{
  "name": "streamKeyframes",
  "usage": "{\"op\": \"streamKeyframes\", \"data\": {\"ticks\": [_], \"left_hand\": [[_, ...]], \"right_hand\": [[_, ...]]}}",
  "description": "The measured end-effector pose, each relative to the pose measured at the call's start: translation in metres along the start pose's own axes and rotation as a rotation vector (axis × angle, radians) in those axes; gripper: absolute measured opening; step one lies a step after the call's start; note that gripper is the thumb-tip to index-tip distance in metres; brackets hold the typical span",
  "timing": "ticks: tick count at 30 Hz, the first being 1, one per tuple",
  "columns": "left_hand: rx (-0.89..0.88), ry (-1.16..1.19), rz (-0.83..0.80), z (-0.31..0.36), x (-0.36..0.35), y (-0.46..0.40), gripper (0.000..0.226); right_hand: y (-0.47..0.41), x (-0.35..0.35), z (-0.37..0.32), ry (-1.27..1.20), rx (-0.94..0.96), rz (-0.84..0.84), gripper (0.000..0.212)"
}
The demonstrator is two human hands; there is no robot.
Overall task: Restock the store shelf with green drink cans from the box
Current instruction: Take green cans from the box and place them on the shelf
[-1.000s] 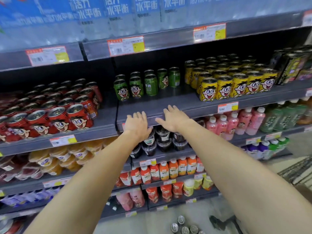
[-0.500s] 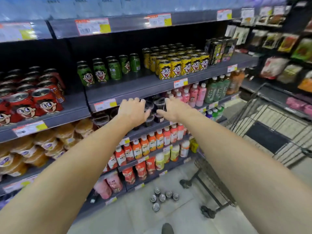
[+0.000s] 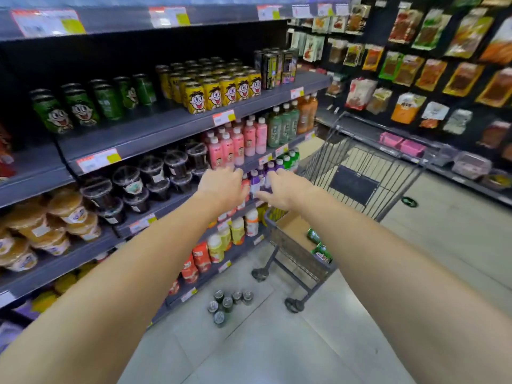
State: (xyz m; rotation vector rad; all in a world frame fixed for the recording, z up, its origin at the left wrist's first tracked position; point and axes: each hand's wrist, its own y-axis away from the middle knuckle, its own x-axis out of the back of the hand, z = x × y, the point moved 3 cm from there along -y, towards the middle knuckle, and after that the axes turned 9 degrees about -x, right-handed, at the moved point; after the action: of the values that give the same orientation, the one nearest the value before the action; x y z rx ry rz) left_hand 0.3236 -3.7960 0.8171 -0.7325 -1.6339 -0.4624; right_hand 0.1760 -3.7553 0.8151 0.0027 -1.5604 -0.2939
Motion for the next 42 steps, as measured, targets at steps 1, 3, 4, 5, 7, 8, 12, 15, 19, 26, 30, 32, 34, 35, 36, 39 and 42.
{"op": "streamKeyframes", "data": {"ticks": [1, 3, 4, 5, 7, 8, 12, 15, 19, 26, 30, 32, 34, 35, 36, 39, 42], "left_hand": [[-0.018, -0.004, -0.001, 0.011, 0.002, -0.004, 0.043], [-0.058, 0.003, -0.026, 0.034, 0.005, -0.013, 0.043], [-0.074, 0.008, -0.037, 0.046, 0.005, -0.018, 0.043], [-0.087, 0.01, -0.044, 0.057, 0.006, -0.024, 0.042], [-0.108, 0.028, -0.055, 0.081, 0.006, -0.038, 0.039], [-0.118, 0.044, -0.06, 0.095, 0.007, -0.046, 0.039], [-0.151, 0.071, -0.047, 0.156, 0.003, -0.079, 0.035], [-0.172, 0.083, -0.058, 0.204, 0.0, -0.107, 0.038], [-0.175, 0.121, -0.043, 0.263, -0.006, -0.139, 0.04], [-0.15, 0.138, -0.166, 0.313, -0.04, -0.174, 0.038], [-0.13, 0.134, -0.239, 0.321, -0.064, -0.203, 0.04], [-0.123, 0.143, -0.275, 0.324, -0.08, -0.222, 0.04], [-0.118, 0.144, -0.317, 0.329, -0.097, -0.243, 0.038], [-0.121, 0.142, -0.332, 0.331, -0.105, -0.251, 0.037], [-0.128, 0.135, -0.343, 0.334, -0.115, -0.262, 0.035], [-0.154, 0.115, -0.395, 0.341, -0.146, -0.287, 0.032], [-0.156, 0.139, -0.475, 0.342, -0.174, -0.306, 0.03]], "right_hand": [[0.004, -0.001, 0.009, -0.015, -0.006, 0.001, 0.076], [0.012, -0.004, 0.031, -0.046, -0.025, -0.003, 0.077], [0.015, -0.005, 0.043, -0.053, -0.036, -0.002, 0.077], [0.019, -0.006, 0.057, -0.055, -0.048, 0.001, 0.076], [0.027, -0.009, 0.09, -0.058, -0.078, -0.001, 0.073], [0.032, -0.01, 0.108, -0.059, -0.091, -0.002, 0.071], [0.048, -0.021, 0.195, -0.048, -0.155, -0.017, 0.072], [0.053, -0.034, 0.261, -0.056, -0.226, -0.042, 0.074], [0.057, -0.052, 0.324, -0.061, -0.26, -0.052, 0.069], [0.043, -0.088, 0.387, -0.129, -0.235, -0.125, 0.063], [0.02, -0.106, 0.407, -0.137, -0.218, -0.156, 0.054], [0.005, -0.118, 0.415, -0.145, -0.212, -0.18, 0.056], [-0.014, -0.127, 0.422, -0.16, -0.209, -0.198, 0.056], [-0.024, -0.13, 0.425, -0.164, -0.21, -0.205, 0.055], [-0.036, -0.133, 0.428, -0.163, -0.21, -0.218, 0.055], [-0.075, -0.144, 0.439, -0.158, -0.209, -0.271, 0.056], [-0.119, -0.155, 0.448, -0.149, -0.205, -0.368, 0.053]]}}
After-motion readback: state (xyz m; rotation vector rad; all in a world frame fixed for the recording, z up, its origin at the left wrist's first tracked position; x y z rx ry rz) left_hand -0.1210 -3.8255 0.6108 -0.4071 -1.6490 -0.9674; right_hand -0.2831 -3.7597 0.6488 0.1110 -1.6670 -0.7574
